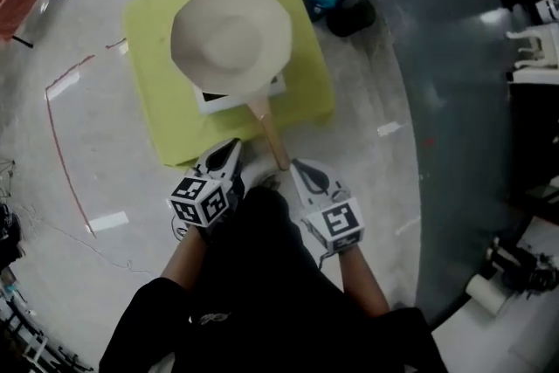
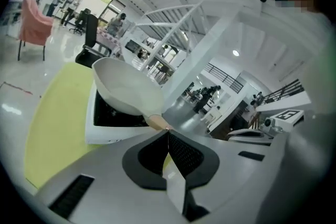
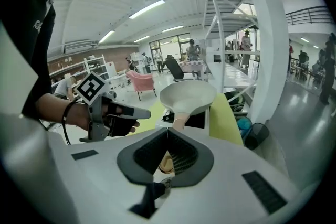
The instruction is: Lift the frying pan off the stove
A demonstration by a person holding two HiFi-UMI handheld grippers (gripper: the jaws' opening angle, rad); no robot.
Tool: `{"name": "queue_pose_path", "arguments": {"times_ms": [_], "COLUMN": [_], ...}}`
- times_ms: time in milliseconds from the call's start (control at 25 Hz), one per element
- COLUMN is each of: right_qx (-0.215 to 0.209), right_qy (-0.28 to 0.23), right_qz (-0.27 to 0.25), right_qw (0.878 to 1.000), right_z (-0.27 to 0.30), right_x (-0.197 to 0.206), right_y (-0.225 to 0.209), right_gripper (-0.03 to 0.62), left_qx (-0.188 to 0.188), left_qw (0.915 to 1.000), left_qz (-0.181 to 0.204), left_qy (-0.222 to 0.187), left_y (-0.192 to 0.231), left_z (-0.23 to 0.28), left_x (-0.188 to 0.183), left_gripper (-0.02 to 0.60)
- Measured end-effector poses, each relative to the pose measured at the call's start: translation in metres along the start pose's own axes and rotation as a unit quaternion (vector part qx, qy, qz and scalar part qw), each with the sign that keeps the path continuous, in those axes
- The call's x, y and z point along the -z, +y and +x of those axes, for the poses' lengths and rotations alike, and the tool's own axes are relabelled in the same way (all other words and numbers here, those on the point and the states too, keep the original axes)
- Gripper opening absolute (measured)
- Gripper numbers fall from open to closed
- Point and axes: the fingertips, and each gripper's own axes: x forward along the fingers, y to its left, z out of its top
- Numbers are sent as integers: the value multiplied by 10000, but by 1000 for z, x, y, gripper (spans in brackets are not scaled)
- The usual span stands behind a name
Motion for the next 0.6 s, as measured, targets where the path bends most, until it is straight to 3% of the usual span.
{"name": "queue_pose_path", "arguments": {"times_ms": [160,320,480,520,600], "right_qx": [-430,-329,-204,-196,-179], "right_qy": [47,65,0,-32,-72], "right_qz": [49,82,178,181,266], "right_qw": [9991,9994,9996,9996,9995], "right_z": [-1,5,2,1,1], "right_x": [0,2,2,-1,-4], "right_y": [5,-2,-8,-9,-13], "right_gripper": [15,15,15,15,15], "left_qx": [3,314,771,859,1025], "left_qw": [9988,9957,9818,9778,9726], "left_qz": [-464,-844,-1698,-1872,-2062], "left_qy": [-161,-210,-370,-385,-322], "left_y": [10,17,20,20,17], "left_z": [1,22,43,47,57], "left_x": [7,7,6,5,4], "left_gripper": [43,44,46,60,184]}}
